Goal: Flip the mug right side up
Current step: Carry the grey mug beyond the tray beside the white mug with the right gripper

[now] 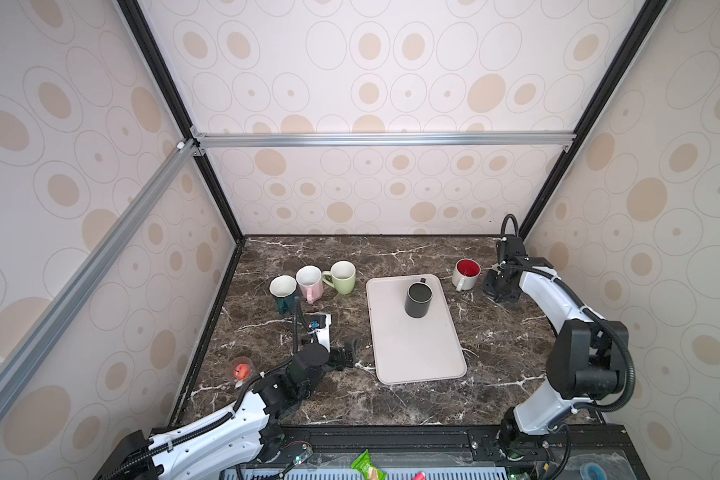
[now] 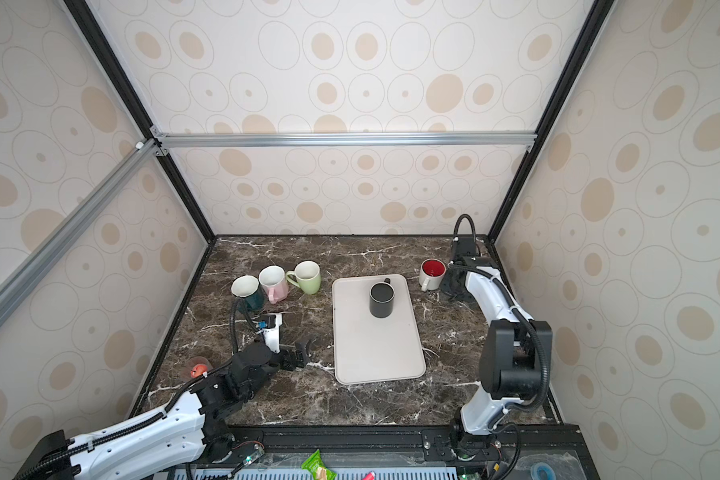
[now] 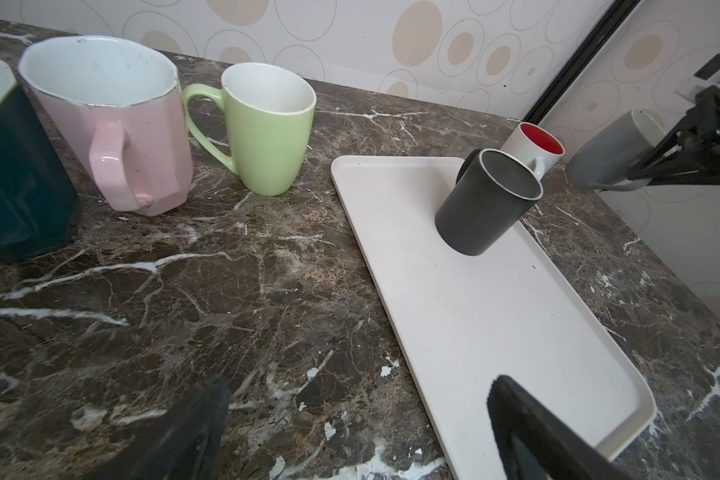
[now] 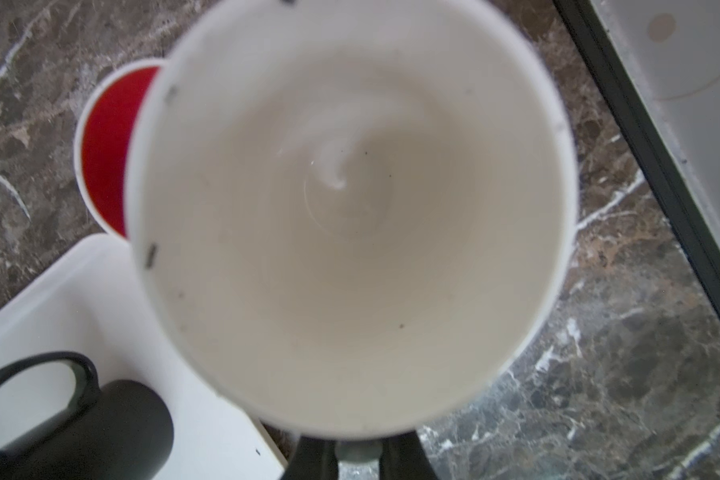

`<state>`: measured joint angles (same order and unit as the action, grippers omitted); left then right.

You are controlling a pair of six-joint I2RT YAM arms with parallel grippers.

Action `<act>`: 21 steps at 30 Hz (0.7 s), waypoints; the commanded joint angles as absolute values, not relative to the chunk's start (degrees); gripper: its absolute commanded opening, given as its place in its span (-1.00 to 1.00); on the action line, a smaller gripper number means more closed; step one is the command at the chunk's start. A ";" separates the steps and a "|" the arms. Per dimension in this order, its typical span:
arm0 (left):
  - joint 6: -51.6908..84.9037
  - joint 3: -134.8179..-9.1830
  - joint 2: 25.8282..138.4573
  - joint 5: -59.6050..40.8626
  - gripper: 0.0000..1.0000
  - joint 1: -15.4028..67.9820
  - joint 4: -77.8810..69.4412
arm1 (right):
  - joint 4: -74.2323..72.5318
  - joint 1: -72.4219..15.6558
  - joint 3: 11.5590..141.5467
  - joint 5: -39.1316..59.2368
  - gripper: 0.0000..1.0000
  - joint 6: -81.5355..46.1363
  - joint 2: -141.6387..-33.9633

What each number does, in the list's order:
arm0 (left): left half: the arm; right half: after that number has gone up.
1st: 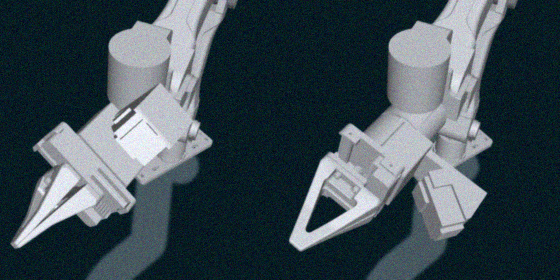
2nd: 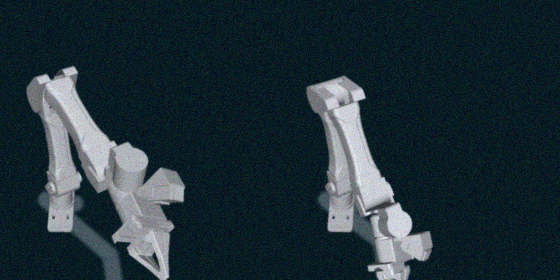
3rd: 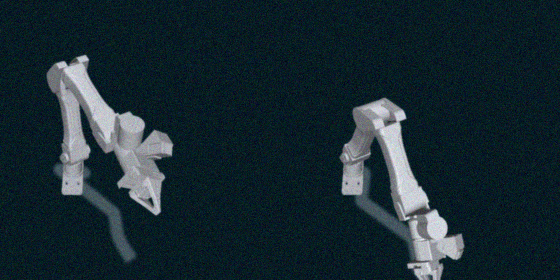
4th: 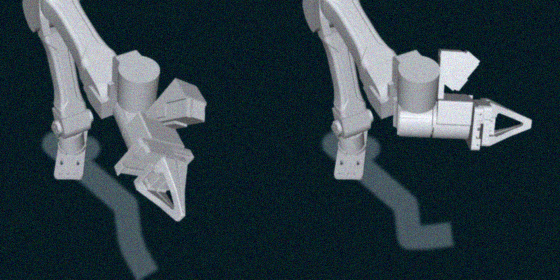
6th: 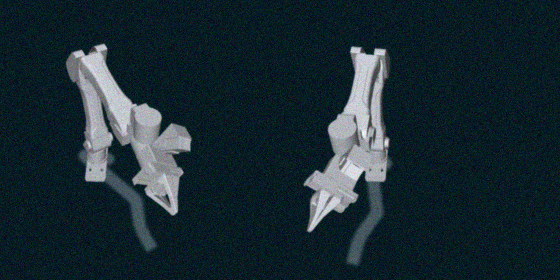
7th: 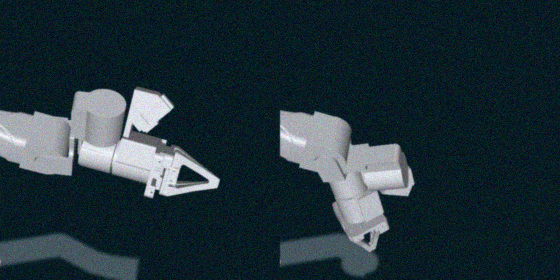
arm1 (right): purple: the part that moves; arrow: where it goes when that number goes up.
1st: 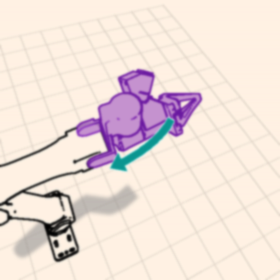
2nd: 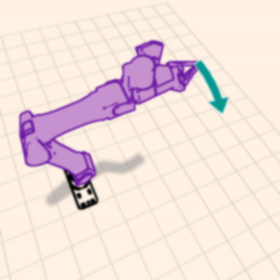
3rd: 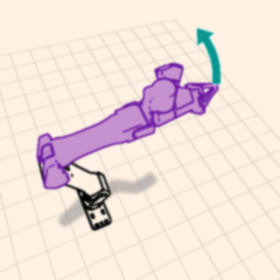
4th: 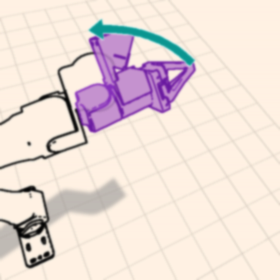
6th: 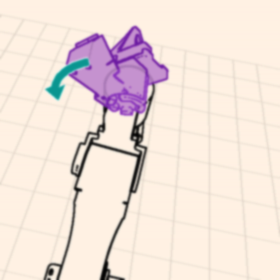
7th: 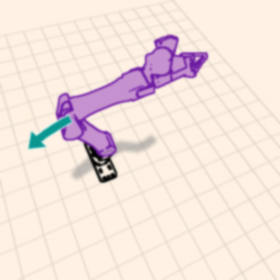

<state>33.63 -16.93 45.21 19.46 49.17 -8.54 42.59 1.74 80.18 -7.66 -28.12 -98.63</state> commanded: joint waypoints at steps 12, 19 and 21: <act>33.85 -16.90 45.97 22.15 0.96 48.91 -9.62 | 45.79 3.78 90.91 -5.87 -0.60 -26.18 -108.99; 34.36 -16.79 46.82 21.52 0.96 48.94 -10.14 | 45.30 3.70 89.32 -4.25 0.45 -25.92 -106.53; 34.24 -16.44 47.06 20.92 0.96 48.87 -10.97 | 45.17 3.03 87.84 -4.75 0.47 -26.06 -104.08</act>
